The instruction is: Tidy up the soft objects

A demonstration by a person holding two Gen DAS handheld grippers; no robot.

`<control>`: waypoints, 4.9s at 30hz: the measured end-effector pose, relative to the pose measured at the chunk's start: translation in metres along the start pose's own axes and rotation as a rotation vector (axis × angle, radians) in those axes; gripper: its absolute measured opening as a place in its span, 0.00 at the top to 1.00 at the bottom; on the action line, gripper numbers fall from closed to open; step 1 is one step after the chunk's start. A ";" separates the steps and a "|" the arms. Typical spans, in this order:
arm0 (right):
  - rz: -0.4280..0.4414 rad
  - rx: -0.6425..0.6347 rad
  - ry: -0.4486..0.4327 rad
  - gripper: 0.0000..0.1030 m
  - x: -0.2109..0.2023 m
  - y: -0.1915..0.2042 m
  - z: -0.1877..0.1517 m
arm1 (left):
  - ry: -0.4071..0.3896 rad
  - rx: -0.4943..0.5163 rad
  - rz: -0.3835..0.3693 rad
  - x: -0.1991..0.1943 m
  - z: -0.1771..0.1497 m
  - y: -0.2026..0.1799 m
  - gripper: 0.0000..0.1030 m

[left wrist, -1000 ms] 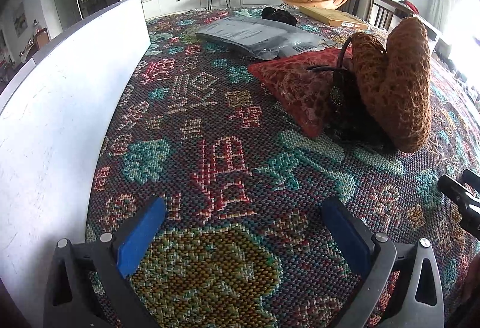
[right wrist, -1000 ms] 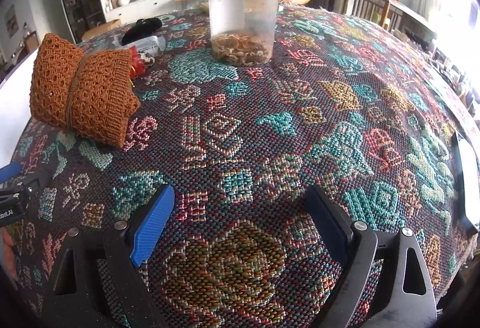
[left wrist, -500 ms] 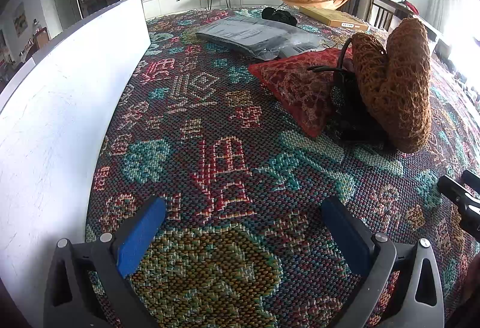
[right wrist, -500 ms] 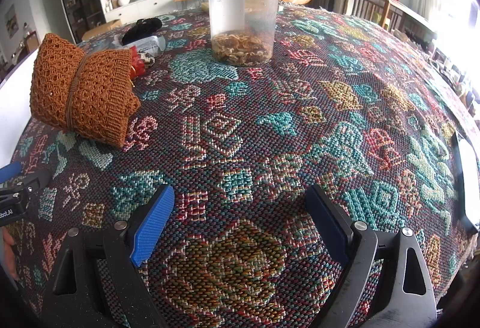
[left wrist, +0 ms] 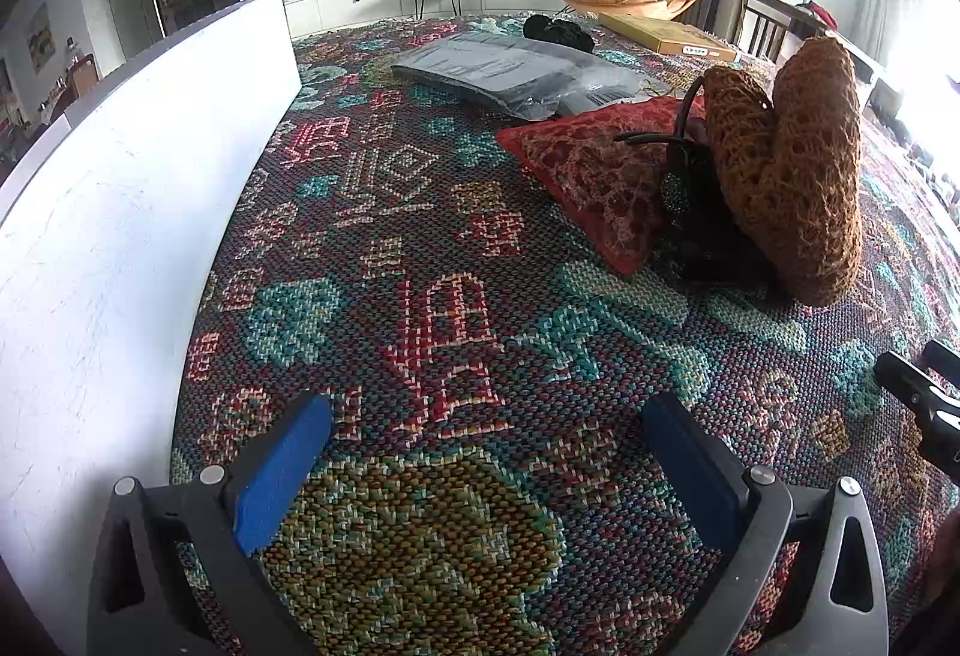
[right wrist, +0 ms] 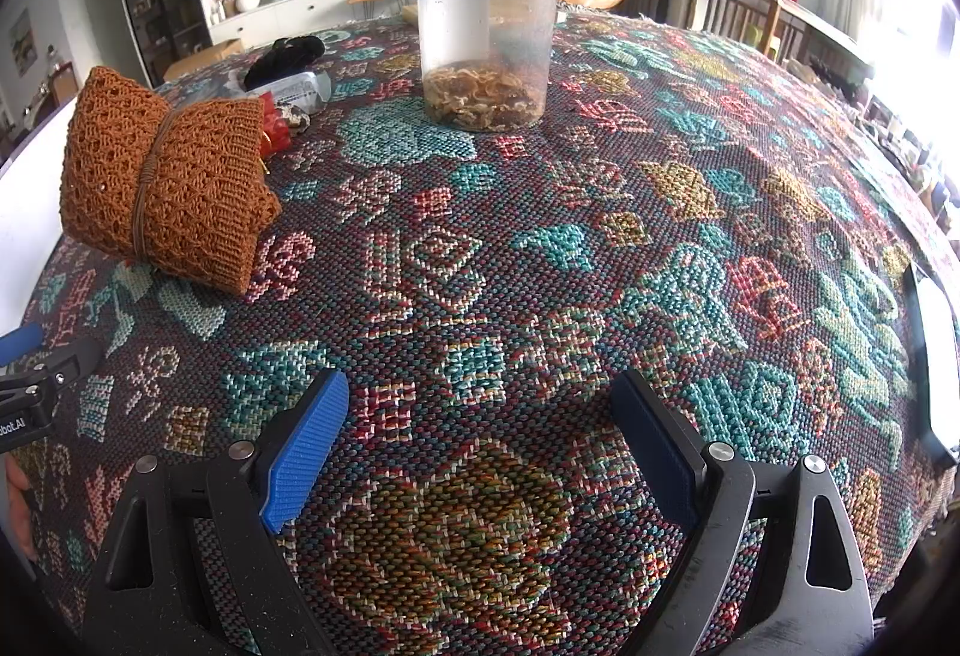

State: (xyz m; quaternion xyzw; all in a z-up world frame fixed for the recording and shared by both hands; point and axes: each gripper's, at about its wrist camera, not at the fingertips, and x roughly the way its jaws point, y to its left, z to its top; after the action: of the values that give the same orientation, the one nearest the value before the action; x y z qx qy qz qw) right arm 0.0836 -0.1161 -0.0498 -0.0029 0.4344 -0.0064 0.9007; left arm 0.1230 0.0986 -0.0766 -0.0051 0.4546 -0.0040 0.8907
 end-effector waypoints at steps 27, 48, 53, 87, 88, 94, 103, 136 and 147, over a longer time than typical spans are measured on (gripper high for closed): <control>0.000 0.000 0.000 0.11 0.000 0.001 0.000 | 0.000 -0.001 0.000 0.000 0.000 -0.001 0.00; 0.001 0.000 0.000 0.11 0.000 0.001 0.000 | 0.000 -0.001 0.000 0.000 0.000 -0.001 0.00; 0.001 0.000 0.000 0.11 0.000 0.001 0.000 | -0.001 -0.001 -0.001 0.000 0.000 0.001 0.00; 0.455 0.591 -0.041 0.25 -0.006 -0.129 0.039 | -0.002 -0.005 -0.003 0.000 0.000 -0.001 0.00; 0.439 0.616 -0.050 0.25 -0.008 -0.138 0.034 | -0.002 -0.005 -0.003 0.000 0.000 -0.001 0.00; 0.338 0.647 -0.141 0.20 -0.025 -0.147 0.002 | -0.002 -0.005 -0.004 0.000 0.000 -0.001 0.00; 0.209 0.431 -0.140 0.18 -0.043 -0.114 0.013 | -0.002 -0.005 -0.003 0.000 0.000 -0.001 0.00; 0.004 0.145 0.064 0.14 -0.006 -0.062 0.010 | -0.002 -0.006 -0.004 0.000 0.000 0.000 0.00; -0.046 0.084 0.085 0.11 -0.002 -0.051 0.011 | -0.003 -0.006 -0.004 0.000 0.000 0.000 0.00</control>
State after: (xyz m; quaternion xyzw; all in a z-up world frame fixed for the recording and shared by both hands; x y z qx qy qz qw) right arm 0.0902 -0.1669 -0.0405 0.0252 0.4713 -0.0452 0.8804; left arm 0.1229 0.0985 -0.0762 -0.0087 0.4534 -0.0045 0.8912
